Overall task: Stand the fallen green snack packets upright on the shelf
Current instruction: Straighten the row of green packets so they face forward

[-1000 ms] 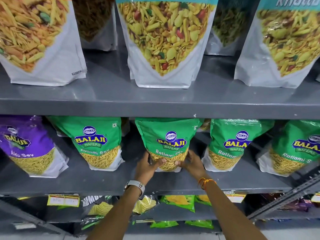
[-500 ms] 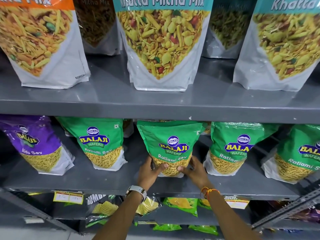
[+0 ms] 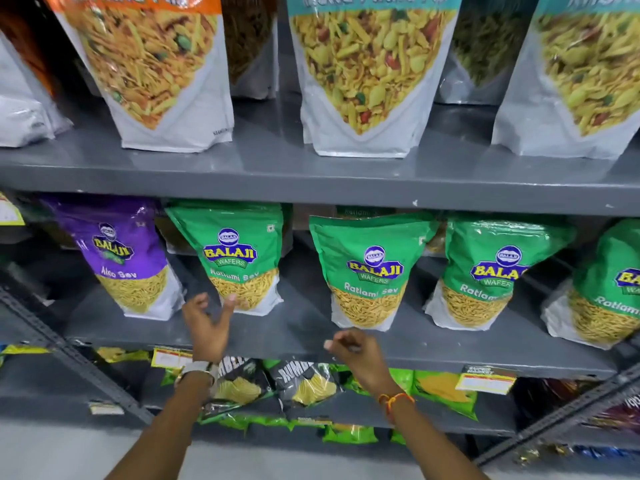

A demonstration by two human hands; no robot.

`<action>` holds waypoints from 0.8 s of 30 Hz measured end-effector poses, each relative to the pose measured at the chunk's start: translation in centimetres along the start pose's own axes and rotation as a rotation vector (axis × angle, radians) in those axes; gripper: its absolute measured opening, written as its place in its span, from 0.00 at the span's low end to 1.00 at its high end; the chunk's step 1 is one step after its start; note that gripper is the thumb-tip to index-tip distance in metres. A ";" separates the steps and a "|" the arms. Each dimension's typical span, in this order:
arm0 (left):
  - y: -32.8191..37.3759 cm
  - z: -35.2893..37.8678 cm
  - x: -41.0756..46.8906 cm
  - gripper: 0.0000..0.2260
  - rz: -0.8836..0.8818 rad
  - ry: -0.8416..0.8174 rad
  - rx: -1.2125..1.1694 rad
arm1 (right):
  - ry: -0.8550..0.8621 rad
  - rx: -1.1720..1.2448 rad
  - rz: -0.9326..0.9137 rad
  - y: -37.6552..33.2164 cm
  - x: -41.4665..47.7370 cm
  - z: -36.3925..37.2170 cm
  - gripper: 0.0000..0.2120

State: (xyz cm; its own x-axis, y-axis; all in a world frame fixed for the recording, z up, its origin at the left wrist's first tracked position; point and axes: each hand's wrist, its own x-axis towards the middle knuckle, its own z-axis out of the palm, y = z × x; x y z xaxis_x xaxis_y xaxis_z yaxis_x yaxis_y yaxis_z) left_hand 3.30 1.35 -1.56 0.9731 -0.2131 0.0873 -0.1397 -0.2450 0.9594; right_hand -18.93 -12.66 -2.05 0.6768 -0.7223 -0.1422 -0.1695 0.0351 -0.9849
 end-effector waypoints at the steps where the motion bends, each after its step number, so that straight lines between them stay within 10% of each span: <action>1: 0.2 -0.4 1.1 0.29 -0.027 -0.050 0.040 | -0.030 0.008 -0.008 -0.7 0.7 1.5 0.07; 9: 0.4 -2.5 6.4 0.39 -0.086 -0.433 0.175 | -0.001 -0.038 0.001 -4.8 9.2 11.9 0.37; 24: -0.3 -2.6 6.9 0.42 -0.065 -0.558 0.026 | 0.181 -0.360 -0.013 -4.1 9.7 13.9 0.17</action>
State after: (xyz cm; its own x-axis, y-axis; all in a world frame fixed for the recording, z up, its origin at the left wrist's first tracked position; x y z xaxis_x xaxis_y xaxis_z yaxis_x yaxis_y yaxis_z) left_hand 10.49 2.37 -0.52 0.7362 -0.6634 -0.1337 -0.0942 -0.2962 0.9505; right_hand -1.68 -10.22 -0.73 0.5484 -0.8325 -0.0790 -0.4239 -0.1953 -0.8844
